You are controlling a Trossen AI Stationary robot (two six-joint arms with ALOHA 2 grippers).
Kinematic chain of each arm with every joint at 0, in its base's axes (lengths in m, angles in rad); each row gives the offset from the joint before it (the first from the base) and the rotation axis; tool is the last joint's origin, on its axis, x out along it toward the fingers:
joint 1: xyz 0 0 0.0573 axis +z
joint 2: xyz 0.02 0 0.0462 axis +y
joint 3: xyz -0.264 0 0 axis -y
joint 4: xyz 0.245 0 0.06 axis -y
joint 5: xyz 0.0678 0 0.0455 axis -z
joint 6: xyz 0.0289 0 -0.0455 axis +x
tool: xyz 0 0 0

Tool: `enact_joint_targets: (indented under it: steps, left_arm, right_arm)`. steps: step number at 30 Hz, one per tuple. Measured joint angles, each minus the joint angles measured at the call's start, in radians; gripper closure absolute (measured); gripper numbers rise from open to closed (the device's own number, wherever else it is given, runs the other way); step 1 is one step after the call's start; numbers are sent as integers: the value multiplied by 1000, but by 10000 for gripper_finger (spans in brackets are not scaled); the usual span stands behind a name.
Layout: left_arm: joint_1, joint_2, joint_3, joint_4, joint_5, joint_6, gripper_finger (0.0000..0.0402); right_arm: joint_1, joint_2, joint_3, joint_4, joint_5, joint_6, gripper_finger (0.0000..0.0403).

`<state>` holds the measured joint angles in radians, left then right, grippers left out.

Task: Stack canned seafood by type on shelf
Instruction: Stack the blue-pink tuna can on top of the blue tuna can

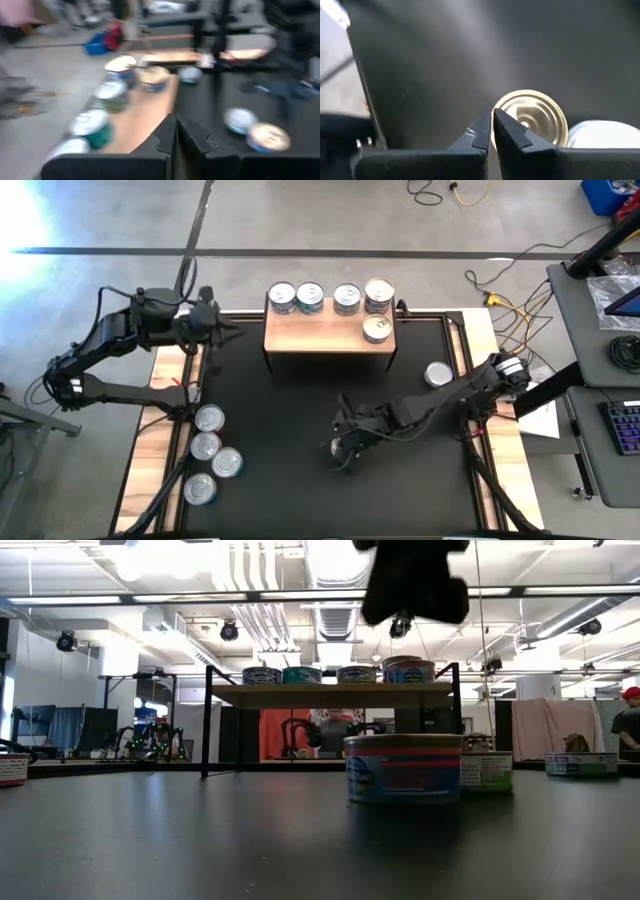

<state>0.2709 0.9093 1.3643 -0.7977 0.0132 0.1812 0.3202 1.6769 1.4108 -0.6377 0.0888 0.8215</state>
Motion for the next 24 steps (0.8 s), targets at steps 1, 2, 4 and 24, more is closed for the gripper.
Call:
enact_joint_targets:
  steps: [1,2,4,24]
  left_arm:
    - [-6,-1,0,-17,39,-1,402]
    - [-16,-1,0,-31,76,-9,402]
    - [-53,-3,-5,-39,109,-43,402]
    - [-848,37,-378,178,-441,-752,402]
  right_arm:
    - [1,0,16,-40,-1,-25,390]
    - [1,-1,30,-87,-2,-45,390]
    - [4,-1,41,-182,-2,-71,390]
    - [133,2,-117,-355,-66,-43,390]
